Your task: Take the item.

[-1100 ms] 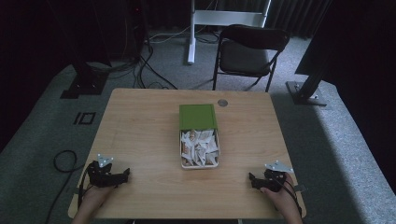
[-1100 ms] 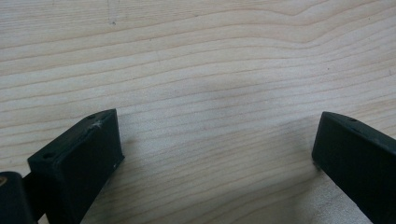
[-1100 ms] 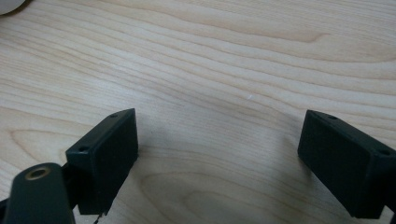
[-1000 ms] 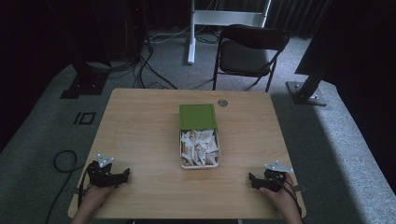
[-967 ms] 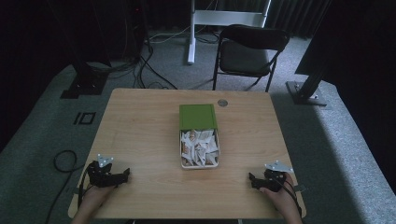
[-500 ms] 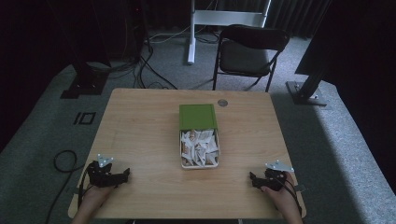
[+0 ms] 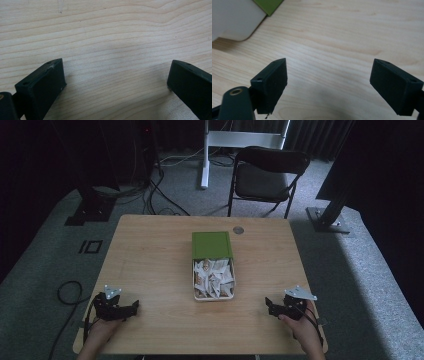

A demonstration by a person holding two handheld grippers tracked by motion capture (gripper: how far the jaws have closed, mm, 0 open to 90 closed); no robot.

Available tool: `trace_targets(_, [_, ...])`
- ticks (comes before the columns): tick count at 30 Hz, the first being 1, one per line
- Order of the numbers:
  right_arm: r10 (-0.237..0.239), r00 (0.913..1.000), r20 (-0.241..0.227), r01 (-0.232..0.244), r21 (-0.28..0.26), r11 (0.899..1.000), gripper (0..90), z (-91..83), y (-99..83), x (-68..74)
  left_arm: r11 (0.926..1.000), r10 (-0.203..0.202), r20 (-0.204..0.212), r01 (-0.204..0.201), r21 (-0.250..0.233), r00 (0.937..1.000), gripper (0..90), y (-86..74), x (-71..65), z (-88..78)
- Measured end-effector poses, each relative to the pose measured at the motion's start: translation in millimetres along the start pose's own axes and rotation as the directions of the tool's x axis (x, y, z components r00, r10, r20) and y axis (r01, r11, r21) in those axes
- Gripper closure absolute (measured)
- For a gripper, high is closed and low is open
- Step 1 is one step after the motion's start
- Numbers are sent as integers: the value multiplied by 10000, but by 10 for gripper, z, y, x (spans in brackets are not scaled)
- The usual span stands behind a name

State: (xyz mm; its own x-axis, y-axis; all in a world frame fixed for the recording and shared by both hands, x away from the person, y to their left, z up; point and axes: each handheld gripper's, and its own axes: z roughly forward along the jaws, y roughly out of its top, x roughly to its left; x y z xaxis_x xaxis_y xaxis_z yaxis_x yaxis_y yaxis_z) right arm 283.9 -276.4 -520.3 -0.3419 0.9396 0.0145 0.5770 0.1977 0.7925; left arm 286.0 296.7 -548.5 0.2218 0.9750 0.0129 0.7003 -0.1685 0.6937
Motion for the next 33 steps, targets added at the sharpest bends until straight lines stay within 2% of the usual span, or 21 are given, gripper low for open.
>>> trace_targets(14, [-370, 9988, -306, 353, -549, 9979, 148, -79, 293, 117, 10000, -4, 2, 4, -1, 10000, 23, 0, 0, 0])
trace_targets(22, [-582, 9966, -576, 527, -929, 9943, 162, -110, 519, 209, 10000, -8, 1, 8, -11, 10000, 23, 0, -1, 1])
trace_targets(33, [-833, 9932, -817, 726, -1268, 9893, 165, -112, 723, 337, 10000, 31, 2, -31, 19, 10000, 23, 1, 1, -2])
